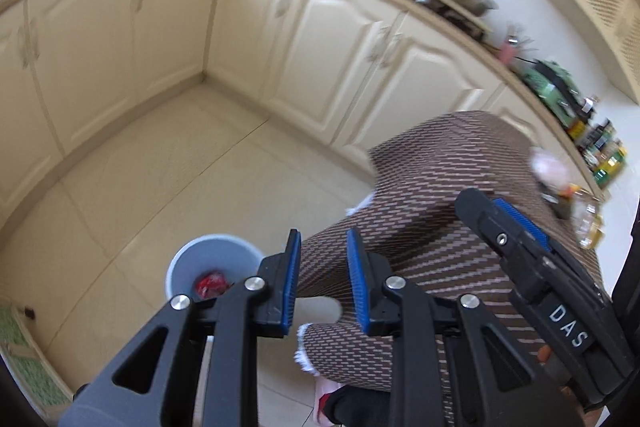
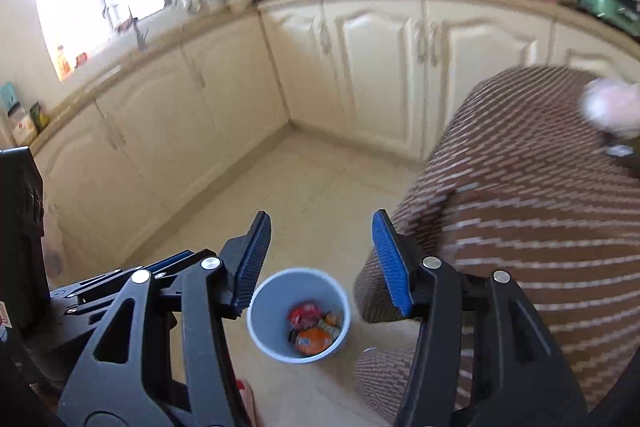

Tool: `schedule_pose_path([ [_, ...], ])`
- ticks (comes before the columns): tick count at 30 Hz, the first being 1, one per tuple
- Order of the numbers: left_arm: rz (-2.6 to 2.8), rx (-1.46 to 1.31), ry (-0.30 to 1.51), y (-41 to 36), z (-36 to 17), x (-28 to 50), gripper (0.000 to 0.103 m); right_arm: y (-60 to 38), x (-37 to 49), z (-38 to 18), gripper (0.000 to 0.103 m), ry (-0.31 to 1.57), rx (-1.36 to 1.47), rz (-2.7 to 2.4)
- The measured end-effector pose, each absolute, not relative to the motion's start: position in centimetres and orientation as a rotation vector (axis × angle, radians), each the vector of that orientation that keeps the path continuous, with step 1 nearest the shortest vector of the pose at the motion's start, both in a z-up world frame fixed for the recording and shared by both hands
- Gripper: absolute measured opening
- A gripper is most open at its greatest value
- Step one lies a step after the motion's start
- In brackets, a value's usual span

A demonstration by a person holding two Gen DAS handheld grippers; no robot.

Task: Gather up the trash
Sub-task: 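Move both tools back over the table toward the gold chip bag, then grasp the dark wrapper with left tool while right tool grasps the gold chip bag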

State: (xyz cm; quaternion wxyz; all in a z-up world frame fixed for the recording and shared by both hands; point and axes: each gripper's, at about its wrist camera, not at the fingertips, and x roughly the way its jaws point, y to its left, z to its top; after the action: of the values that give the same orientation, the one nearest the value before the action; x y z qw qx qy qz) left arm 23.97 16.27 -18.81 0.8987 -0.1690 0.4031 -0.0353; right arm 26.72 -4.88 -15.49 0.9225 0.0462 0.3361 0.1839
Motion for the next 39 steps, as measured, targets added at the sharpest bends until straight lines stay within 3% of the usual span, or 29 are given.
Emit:
schedule_pose_path([
  [7, -0.226, -0.214, 0.763, 5.9, -12.9, 23.0, 0.030, -14.5, 22.8, -10.2, 0.057, 0.566, 0.146, 0.249],
  [17, -0.425, -0.076, 0.720, -9.9, -8.6, 25.6, 0.040, -30.6, 20.5, -6.3, 0.062, 0.467, 0.239, -0.024],
  [29, -0.497, 0.002, 0.855, -20.1, -12.1, 32.8, 0.040, -40.6, 25.2, -9.2, 0.069, 0.556, 0.286, -0.147],
  [39, -0.356, 0.117, 0.931, -23.4, -16.1, 37.2, 0.050, -41.3, 29.8, -12.0, 0.071, 0.672, 0.260, -0.121],
])
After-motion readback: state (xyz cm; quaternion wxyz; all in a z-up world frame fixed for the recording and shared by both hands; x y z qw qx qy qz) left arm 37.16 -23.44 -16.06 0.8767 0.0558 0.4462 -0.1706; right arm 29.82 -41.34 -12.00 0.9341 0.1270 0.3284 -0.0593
